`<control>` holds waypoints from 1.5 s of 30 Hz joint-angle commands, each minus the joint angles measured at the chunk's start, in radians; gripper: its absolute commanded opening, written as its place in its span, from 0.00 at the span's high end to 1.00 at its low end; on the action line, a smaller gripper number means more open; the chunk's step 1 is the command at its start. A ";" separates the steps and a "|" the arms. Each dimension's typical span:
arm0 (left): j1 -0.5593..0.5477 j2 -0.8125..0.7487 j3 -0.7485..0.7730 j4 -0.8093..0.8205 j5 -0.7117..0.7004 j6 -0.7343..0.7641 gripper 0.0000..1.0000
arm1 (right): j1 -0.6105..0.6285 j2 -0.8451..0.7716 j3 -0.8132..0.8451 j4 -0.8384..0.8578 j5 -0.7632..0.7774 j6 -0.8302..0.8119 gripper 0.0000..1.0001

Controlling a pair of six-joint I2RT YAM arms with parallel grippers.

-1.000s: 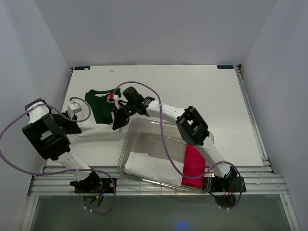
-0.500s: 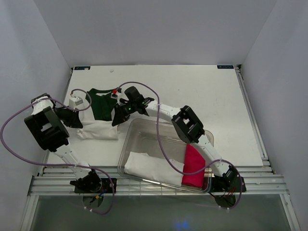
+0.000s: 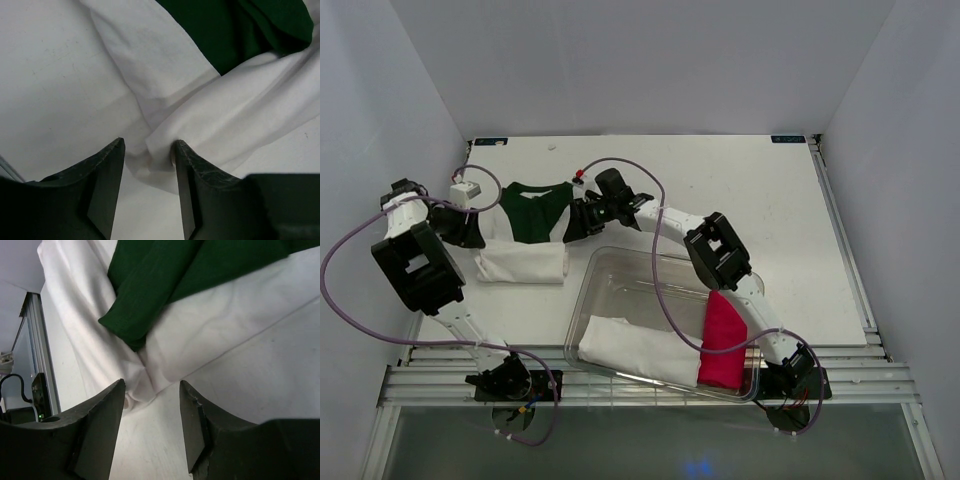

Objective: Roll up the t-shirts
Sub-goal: Roll the T-shirt to the center of the board.

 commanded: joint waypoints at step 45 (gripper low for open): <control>-0.020 -0.435 -0.550 0.344 -0.002 0.658 0.02 | 0.289 -0.198 -0.129 -0.076 0.482 -0.808 0.28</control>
